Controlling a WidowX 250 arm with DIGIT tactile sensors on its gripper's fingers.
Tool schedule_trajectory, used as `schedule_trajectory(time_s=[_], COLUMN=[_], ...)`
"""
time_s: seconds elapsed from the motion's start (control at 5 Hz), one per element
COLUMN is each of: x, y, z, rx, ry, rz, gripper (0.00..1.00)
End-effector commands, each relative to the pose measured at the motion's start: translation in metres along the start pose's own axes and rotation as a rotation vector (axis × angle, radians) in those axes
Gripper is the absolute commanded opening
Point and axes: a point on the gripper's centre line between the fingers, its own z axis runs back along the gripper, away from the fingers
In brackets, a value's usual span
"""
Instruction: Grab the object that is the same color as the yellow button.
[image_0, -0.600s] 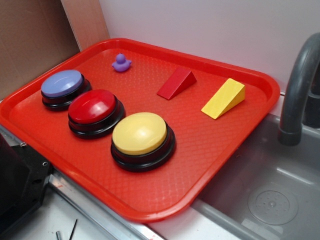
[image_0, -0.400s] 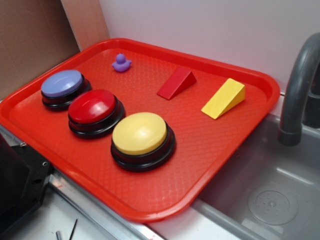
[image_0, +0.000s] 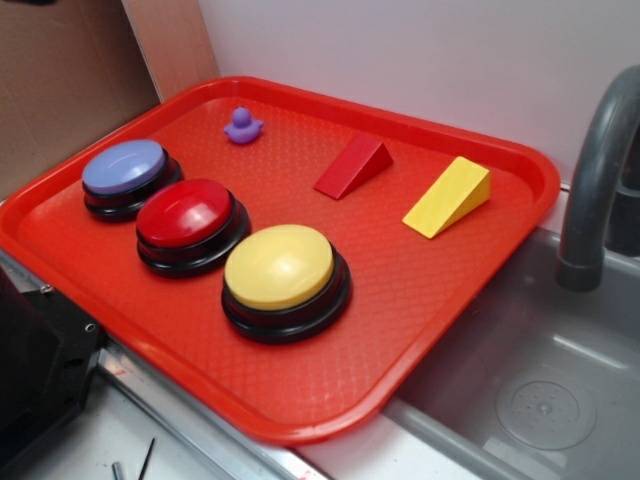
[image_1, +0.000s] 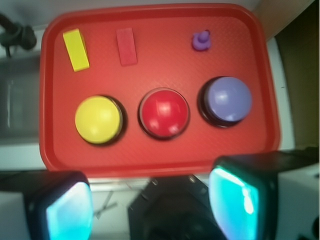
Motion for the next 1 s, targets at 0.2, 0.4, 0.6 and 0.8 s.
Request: schedule_trajectory(time_s=[0.2, 0.4, 0.6, 0.8], x=[0.084, 0.106, 0.122, 0.139], y=[-0.056, -0.083, -0.099, -0.11], z=[-0.069, -0.097, -0.123, -0.151], rx=[0.018, 0.027, -0.013, 0.004], ry=[-0.149, -0.197, -0.176, -0.164], rz=[0.031, 0.033, 0.013, 0.029], gripper=[1.0, 1.0, 1.0, 1.0])
